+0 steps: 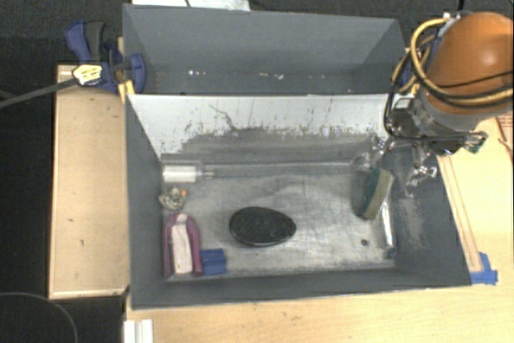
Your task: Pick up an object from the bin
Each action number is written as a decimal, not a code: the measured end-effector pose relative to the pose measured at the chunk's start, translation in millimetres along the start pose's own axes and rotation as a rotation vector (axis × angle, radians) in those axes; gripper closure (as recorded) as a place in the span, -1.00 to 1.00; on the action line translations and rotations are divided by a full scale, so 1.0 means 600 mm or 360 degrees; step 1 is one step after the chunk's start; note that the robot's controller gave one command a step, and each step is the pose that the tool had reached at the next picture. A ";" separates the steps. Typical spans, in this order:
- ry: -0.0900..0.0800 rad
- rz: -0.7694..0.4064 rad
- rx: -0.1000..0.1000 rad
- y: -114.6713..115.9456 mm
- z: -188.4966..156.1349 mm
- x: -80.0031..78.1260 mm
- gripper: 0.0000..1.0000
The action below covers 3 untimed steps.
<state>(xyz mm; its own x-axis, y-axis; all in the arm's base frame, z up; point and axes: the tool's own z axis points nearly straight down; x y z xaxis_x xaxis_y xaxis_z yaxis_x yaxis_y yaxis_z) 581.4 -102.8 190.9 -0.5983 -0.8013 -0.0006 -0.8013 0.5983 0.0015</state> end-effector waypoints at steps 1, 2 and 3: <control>-0.0010 0.0261 -0.0006 -0.028 0.157 0.070 -1.00; -0.0006 0.0259 0.0004 -0.031 0.153 0.072 1.00; -0.0009 0.0231 0.0018 -0.032 -0.040 0.067 1.00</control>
Offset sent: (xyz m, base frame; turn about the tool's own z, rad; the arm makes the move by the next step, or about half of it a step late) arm -0.0123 -0.0468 -0.0932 0.1598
